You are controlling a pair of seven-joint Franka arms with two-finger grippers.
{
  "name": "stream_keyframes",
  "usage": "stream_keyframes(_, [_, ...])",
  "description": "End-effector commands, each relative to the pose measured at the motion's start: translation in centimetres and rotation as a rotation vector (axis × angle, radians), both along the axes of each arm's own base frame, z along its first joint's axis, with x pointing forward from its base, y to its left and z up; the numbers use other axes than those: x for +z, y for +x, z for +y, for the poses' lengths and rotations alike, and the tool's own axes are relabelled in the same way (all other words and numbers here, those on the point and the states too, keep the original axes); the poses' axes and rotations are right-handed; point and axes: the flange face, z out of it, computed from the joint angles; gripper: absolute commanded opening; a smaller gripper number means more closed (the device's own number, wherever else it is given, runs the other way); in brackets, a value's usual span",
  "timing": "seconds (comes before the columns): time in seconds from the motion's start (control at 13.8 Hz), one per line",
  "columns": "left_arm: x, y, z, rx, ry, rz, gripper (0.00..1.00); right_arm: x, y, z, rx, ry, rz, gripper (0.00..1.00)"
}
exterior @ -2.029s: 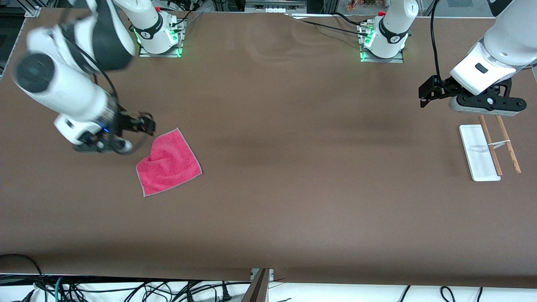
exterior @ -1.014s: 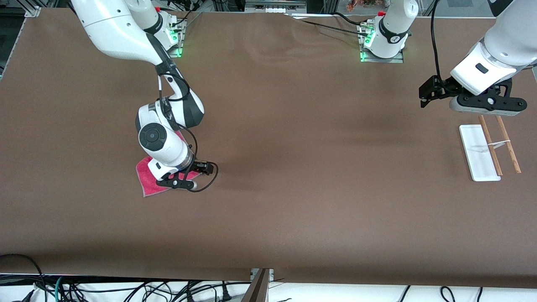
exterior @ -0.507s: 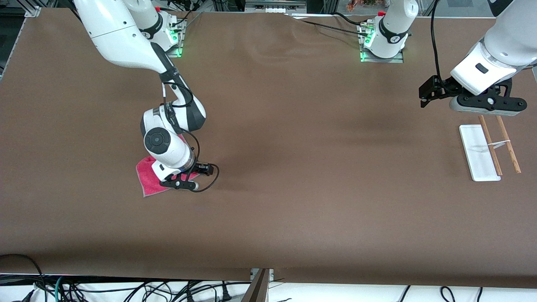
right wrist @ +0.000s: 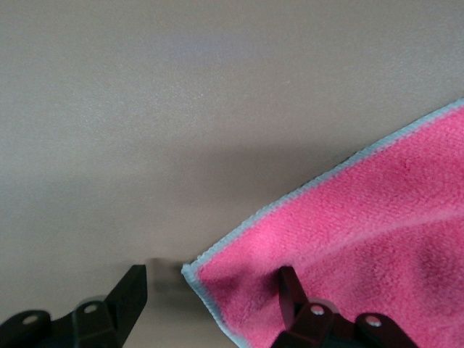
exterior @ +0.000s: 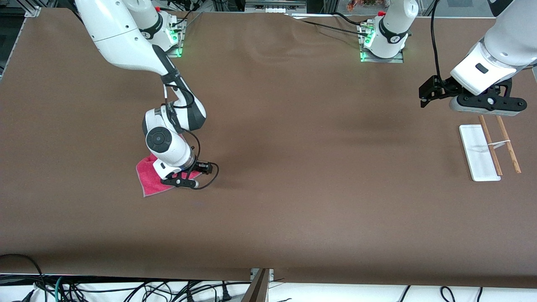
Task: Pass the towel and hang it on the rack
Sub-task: 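Lower the right gripper onto the towel corner and close it, then lift the towel with the right gripper and carry it toward the middle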
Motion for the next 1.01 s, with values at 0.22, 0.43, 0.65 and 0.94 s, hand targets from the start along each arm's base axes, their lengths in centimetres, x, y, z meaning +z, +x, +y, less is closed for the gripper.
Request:
stream_keyframes(0.22, [0.5, -0.4, 0.0, 0.005, 0.016, -0.001, 1.0, 0.3, 0.0, -0.3, 0.0, -0.001, -0.013, 0.35])
stream_keyframes(0.43, [0.5, -0.4, 0.0, 0.005, 0.016, 0.0, 1.0, 0.7, 0.0, -0.3, 0.0, 0.0, -0.015, 0.06])
stream_keyframes(0.65, [0.5, -0.4, 0.0, 0.005, 0.016, 0.0, 1.0, 2.4, 0.2, -0.3, -0.004, 0.0, -0.015, 0.0])
stream_keyframes(0.94, [0.5, -0.4, -0.1, 0.004, 0.016, 0.0, 1.0, 8.8, 0.9, 0.6, 0.001, -0.005, 0.012, 0.0])
